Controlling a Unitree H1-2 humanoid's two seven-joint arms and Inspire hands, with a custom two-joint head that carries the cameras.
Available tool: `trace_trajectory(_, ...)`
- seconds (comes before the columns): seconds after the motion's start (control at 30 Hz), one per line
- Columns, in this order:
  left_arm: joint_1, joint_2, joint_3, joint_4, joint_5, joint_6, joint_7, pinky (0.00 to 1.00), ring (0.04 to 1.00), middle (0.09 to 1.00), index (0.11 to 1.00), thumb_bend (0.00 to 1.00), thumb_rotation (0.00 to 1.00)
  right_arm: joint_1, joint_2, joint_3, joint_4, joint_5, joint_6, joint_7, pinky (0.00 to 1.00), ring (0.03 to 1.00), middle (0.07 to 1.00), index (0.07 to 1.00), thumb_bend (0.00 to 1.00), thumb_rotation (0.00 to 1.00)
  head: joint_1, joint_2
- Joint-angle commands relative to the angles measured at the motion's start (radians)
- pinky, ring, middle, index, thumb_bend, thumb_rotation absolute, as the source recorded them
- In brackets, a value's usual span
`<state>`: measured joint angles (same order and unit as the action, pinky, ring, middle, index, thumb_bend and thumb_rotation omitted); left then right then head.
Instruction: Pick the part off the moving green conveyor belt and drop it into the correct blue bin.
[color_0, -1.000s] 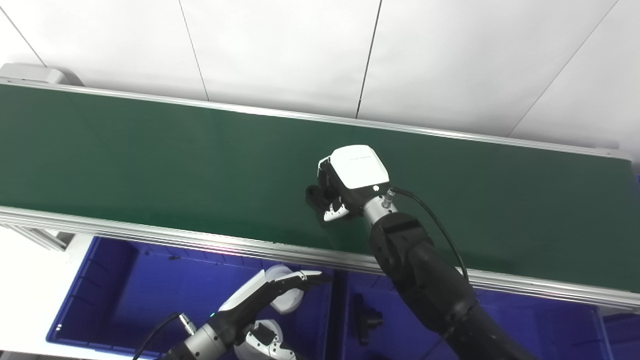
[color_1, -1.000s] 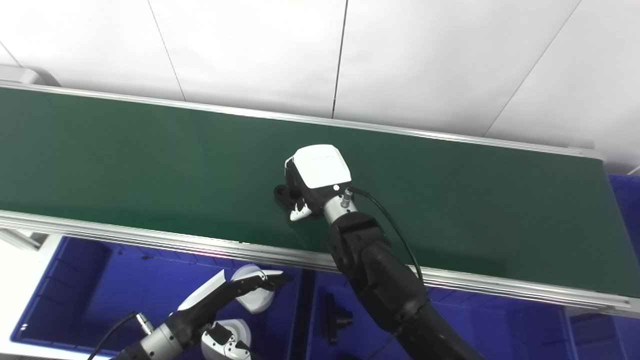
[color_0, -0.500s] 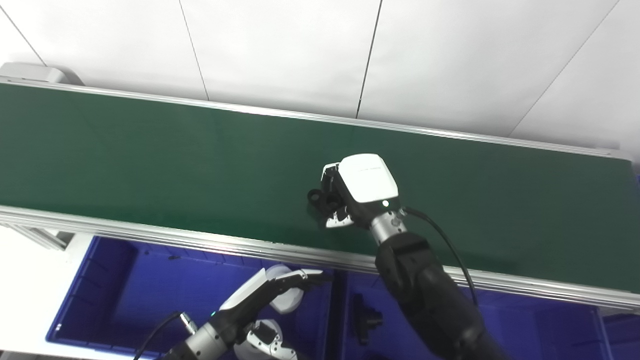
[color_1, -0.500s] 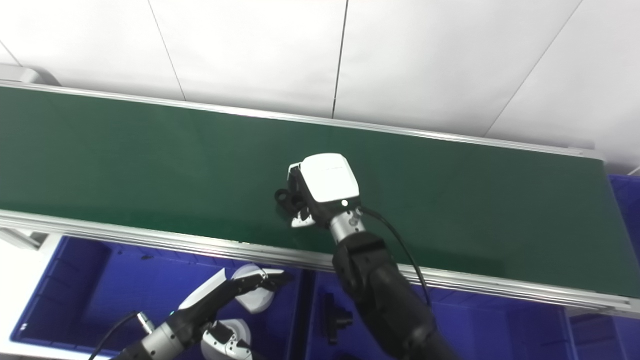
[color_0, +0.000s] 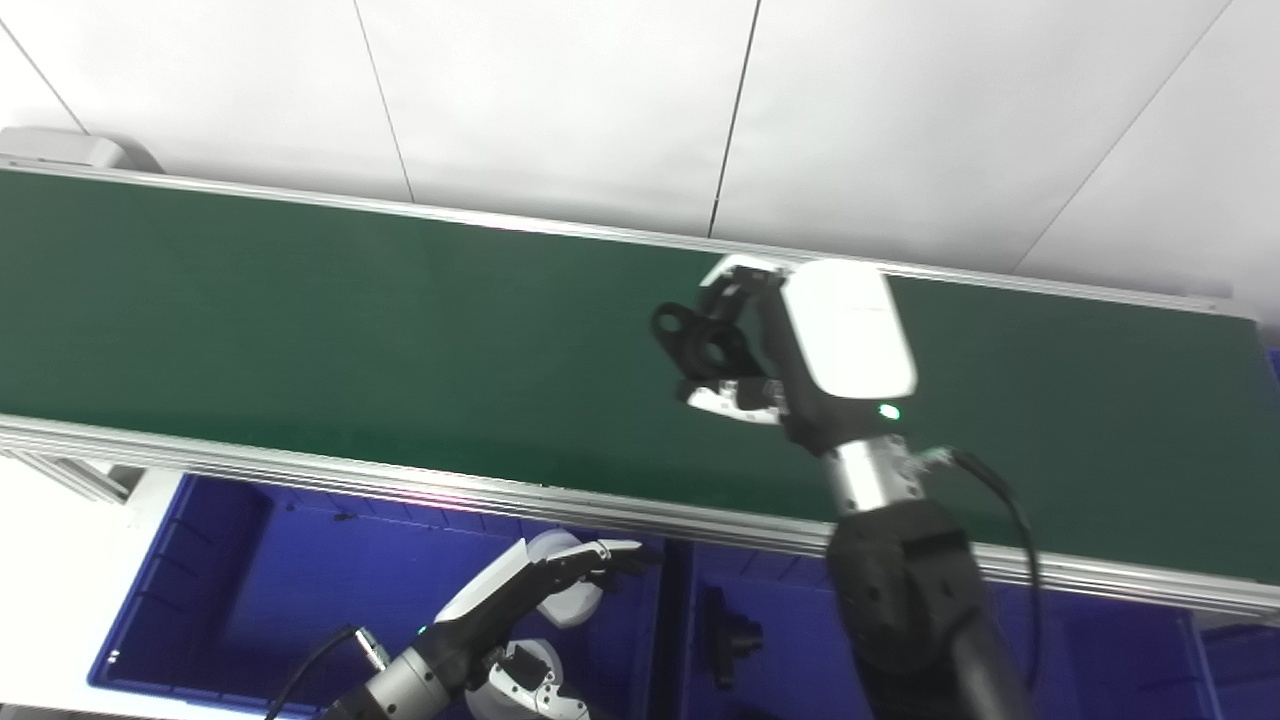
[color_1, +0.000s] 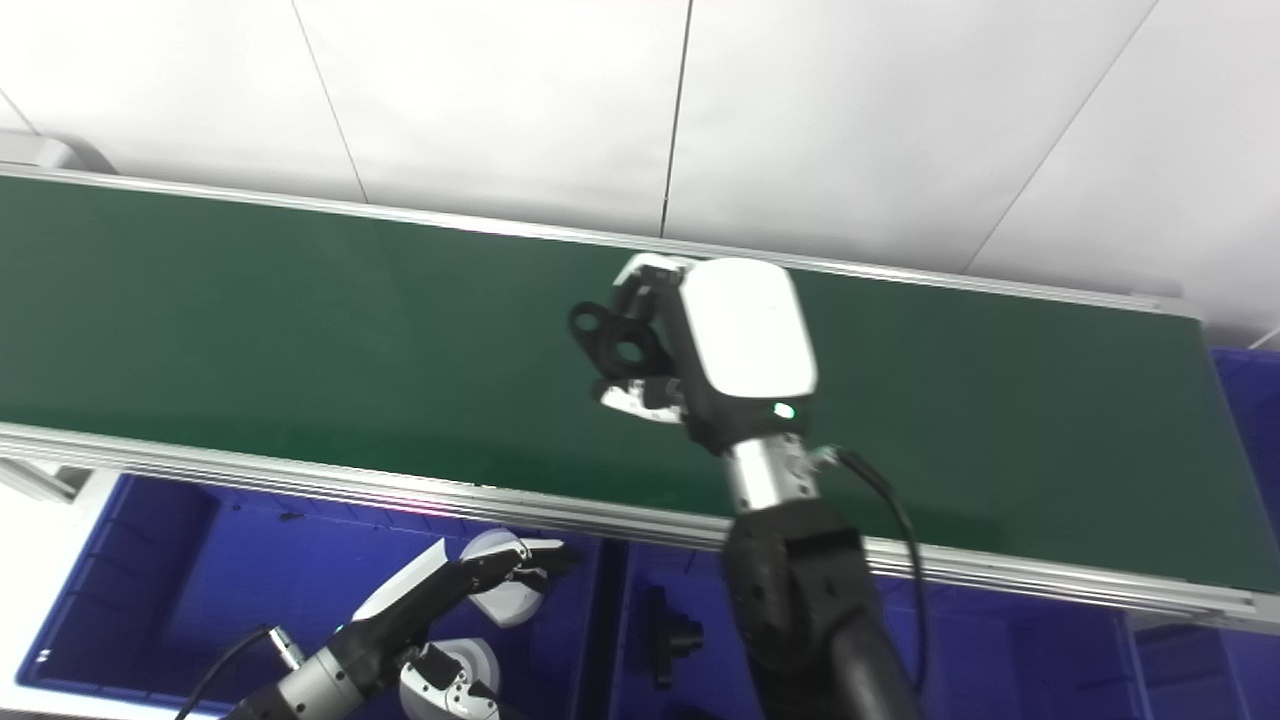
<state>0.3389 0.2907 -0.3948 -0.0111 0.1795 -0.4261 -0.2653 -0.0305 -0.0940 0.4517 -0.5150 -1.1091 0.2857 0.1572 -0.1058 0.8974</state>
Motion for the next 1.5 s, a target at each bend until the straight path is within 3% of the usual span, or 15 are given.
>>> trace_trajectory(0.0, 0.005, 0.000, 0.013, -0.044, -0.033, -0.009, -0.004, 0.73, 0.823, 0.870, 0.825, 0.91, 0.21, 0.049, -0.015, -0.023, -0.071, 0.027, -0.044, -0.007, 0.14, 0.183, 0.470, 0.481, 0.53, 0.00, -0.009, 0.015)
trace_trajectory(0.23, 0.006, -0.007, 0.038, -0.075, -0.048, 0.019, -0.003, 0.73, 0.818, 0.864, 0.830, 0.89, 0.24, 0.277, -0.114, -0.088, -0.123, 0.206, -0.132, -0.025, 0.14, 0.212, 0.434, 0.494, 0.52, 0.00, -0.043, 0.055)
trace_trajectory(0.37, 0.004, -0.006, 0.051, -0.080, -0.064, 0.024, -0.006, 0.72, 0.822, 0.863, 0.830, 0.90, 0.27, 0.389, -0.211, -0.124, -0.068, 0.365, -0.240, -0.039, 0.22, 0.293, 0.414, 0.515, 0.52, 0.00, -0.051, 0.088)
trace_trajectory(0.43, 0.004, -0.004, 0.057, -0.085, -0.067, 0.027, -0.008, 0.72, 0.824, 0.863, 0.830, 0.91, 0.28, 0.431, -0.244, -0.138, -0.041, 0.402, -0.276, -0.046, 0.23, 0.289, 0.400, 0.509, 0.52, 0.00, -0.055, 0.098)
trace_trajectory(0.53, 0.006, 0.000, 0.062, -0.096, -0.075, 0.045, -0.014, 0.72, 0.825, 0.867, 0.830, 0.91, 0.30, 0.484, -0.274, -0.162, 0.000, 0.439, -0.296, -0.049, 0.21, 0.262, 0.467, 0.487, 0.53, 0.00, -0.058, 0.105)
trace_trajectory(0.77, 0.019, 0.010, 0.075, -0.124, -0.089, 0.071, -0.033, 0.72, 0.832, 0.869, 0.824, 0.91, 0.30, 0.510, -0.265, -0.189, 0.106, 0.448, -0.277, -0.040, 0.16, 0.231, 0.471, 0.484, 0.52, 0.00, -0.062, 0.127)
trace_trajectory(0.93, 0.017, 0.017, 0.084, -0.125, -0.102, 0.074, -0.044, 0.71, 0.830, 0.868, 0.819, 0.91, 0.29, 0.473, -0.243, -0.169, 0.155, 0.358, -0.145, 0.056, 0.18, 0.255, 0.472, 0.490, 0.52, 0.00, -0.077, 0.129)
trace_trajectory(0.97, 0.015, 0.019, 0.085, -0.124, -0.102, 0.073, -0.045, 0.71, 0.830, 0.867, 0.818, 0.91, 0.29, 0.460, -0.242, -0.158, 0.164, 0.320, -0.100, 0.101, 0.25, 0.341, 0.480, 0.493, 0.52, 0.00, -0.078, 0.129)
trace_trajectory(1.0, 0.015, 0.021, 0.087, -0.125, -0.100, 0.075, -0.047, 0.71, 0.830, 0.868, 0.819, 0.91, 0.29, 0.447, -0.241, -0.146, 0.168, 0.287, -0.054, 0.147, 0.46, 0.562, 0.647, 0.558, 0.51, 0.12, -0.084, 0.128)
trace_trajectory(1.03, 0.014, 0.022, 0.088, -0.128, -0.098, 0.079, -0.048, 0.71, 0.829, 0.868, 0.820, 0.91, 0.29, 0.433, -0.244, -0.131, 0.171, 0.259, -0.014, 0.197, 0.66, 0.753, 0.797, 0.755, 0.53, 0.34, -0.084, 0.128)
trace_trajectory(1.07, 0.014, 0.023, 0.090, -0.130, -0.098, 0.080, -0.050, 0.71, 0.829, 0.868, 0.820, 0.91, 0.29, 0.418, -0.249, -0.115, 0.168, 0.236, 0.017, 0.249, 0.69, 0.776, 0.816, 0.777, 0.54, 0.37, -0.090, 0.128)
trace_trajectory(1.1, 0.013, 0.024, 0.091, -0.130, -0.099, 0.081, -0.051, 0.71, 0.827, 0.867, 0.819, 0.91, 0.28, 0.408, -0.253, -0.104, 0.165, 0.222, 0.038, 0.283, 0.80, 0.870, 0.884, 0.856, 0.56, 0.53, -0.090, 0.128)
trace_trajectory(1.23, 0.013, 0.024, 0.096, -0.128, -0.111, 0.082, -0.061, 0.71, 0.828, 0.868, 0.816, 0.90, 0.26, 0.399, -0.252, -0.077, 0.130, 0.162, 0.078, 0.351, 0.97, 0.983, 0.975, 0.936, 0.58, 0.72, -0.094, 0.127)
trace_trajectory(1.37, 0.012, 0.022, 0.100, -0.121, -0.116, 0.077, -0.069, 0.70, 0.827, 0.868, 0.813, 0.91, 0.27, 0.411, -0.240, -0.071, 0.104, 0.113, 0.092, 0.353, 1.00, 1.000, 0.999, 0.959, 0.60, 0.78, -0.101, 0.119)
trace_trajectory(1.47, 0.014, 0.022, 0.102, -0.118, -0.112, 0.073, -0.070, 0.70, 0.826, 0.869, 0.819, 0.91, 0.28, 0.437, -0.219, -0.082, 0.078, 0.106, 0.075, 0.301, 1.00, 1.000, 1.000, 0.966, 0.65, 0.81, -0.094, 0.115)
